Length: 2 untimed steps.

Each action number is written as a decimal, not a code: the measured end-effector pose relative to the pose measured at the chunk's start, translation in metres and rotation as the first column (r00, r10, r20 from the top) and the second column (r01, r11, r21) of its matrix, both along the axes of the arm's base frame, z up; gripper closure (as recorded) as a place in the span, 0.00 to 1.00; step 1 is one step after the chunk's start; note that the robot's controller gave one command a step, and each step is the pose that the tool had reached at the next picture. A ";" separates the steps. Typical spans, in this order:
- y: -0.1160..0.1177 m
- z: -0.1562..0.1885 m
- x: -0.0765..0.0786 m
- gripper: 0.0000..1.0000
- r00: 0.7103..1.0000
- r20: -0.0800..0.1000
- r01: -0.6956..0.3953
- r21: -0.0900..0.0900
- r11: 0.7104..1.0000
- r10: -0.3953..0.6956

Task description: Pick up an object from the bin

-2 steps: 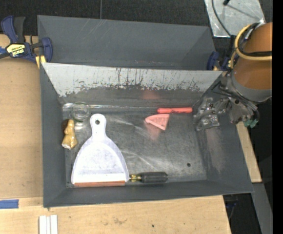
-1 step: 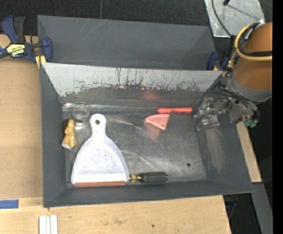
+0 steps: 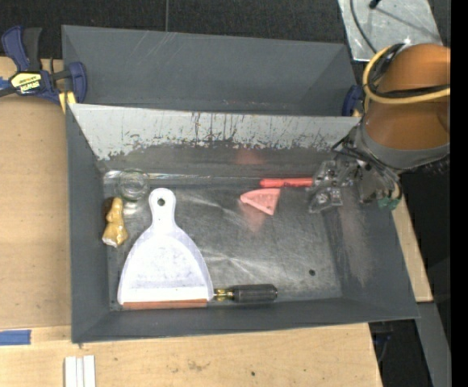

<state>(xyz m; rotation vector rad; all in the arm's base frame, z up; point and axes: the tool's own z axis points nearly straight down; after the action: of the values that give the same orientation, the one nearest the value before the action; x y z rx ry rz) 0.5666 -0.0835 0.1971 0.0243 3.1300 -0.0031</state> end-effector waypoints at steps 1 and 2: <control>0.053 -0.031 0.000 1.00 0.999 -0.009 -0.048 0.001 0.999 0.048; 0.083 -0.031 -0.002 1.00 0.997 -0.008 -0.071 0.005 0.997 0.071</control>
Offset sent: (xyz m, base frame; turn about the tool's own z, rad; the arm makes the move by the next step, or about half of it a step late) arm -0.0058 0.0935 -0.0245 0.1089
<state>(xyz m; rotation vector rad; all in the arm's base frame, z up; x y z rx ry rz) 0.5646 -0.0001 0.1658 -0.0869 3.1372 0.0040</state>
